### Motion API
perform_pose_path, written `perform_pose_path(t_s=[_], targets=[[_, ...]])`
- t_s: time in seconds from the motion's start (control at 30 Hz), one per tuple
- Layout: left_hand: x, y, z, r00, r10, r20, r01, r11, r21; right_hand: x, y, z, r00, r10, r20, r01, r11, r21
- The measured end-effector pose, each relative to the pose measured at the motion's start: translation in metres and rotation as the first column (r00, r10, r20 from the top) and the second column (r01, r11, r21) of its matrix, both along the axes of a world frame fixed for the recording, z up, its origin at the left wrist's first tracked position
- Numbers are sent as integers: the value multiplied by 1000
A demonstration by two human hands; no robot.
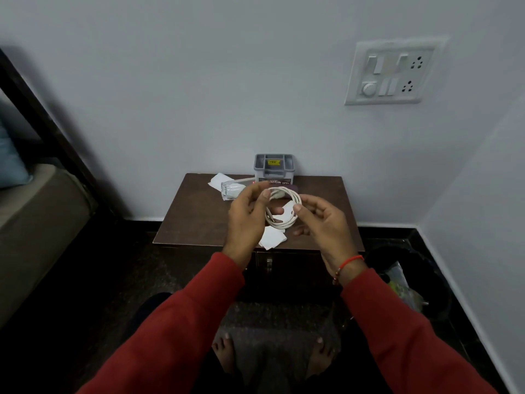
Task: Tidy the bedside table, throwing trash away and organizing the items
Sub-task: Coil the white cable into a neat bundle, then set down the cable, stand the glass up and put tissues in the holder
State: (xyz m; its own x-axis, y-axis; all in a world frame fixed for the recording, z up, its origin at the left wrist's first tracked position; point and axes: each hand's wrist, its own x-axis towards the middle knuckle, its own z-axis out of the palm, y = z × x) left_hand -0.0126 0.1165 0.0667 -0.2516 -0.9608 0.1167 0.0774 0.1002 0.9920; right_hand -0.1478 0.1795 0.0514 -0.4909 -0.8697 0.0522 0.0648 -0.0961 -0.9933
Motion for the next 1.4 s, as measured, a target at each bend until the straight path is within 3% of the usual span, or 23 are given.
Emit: perform_pose_path(t_s=[0.17, 0.43, 0.57, 0.7, 0.77, 0.83, 0.9, 0.97, 1.07, 1.3, 1.4], targets=[[8, -3, -2, 998, -64, -22, 66, 995, 77, -3, -4, -1, 998, 59, 30, -61, 996, 64], [40, -47, -33, 986, -151, -75, 167, 943, 288, 5, -60, -19, 985, 128, -113, -105, 977, 186], [53, -86, -50, 994, -31, -100, 62, 943, 327, 13, -109, -31, 951, 270, -150, -226, 939, 259], [65, -131, -64, 975, 173, -137, -117, 932, 343, 16, -169, -32, 879, 326, -349, -216, 922, 320], [74, -152, -73, 950, 277, -146, -213, 912, 350, 16, -202, -32, 794, 308, -525, -151, 935, 320], [82, -172, -84, 922, 361, -141, -293, 887, 356, 15, -235, -36, 600, 369, -710, -139, 922, 361], [90, -190, -94, 895, 426, -133, -356, 861, 364, 16, -267, -43, 386, 475, -791, -146, 878, 456], [93, -205, -103, 873, 470, -133, -397, 841, 369, 19, -297, -51, 253, 534, -807, -136, 845, 517], [91, -222, -112, 840, 525, -137, -445, 812, 378, 28, -339, -64, 174, 595, -785, -129, 804, 581], [77, -251, -127, 819, 561, -123, -477, 784, 396, 40, -376, -100, 61, 828, -557, -102, 561, 822], [76, -265, -133, 812, 570, -124, -479, 773, 416, 40, -363, -95, -61, 814, -577, -77, 573, 816]])
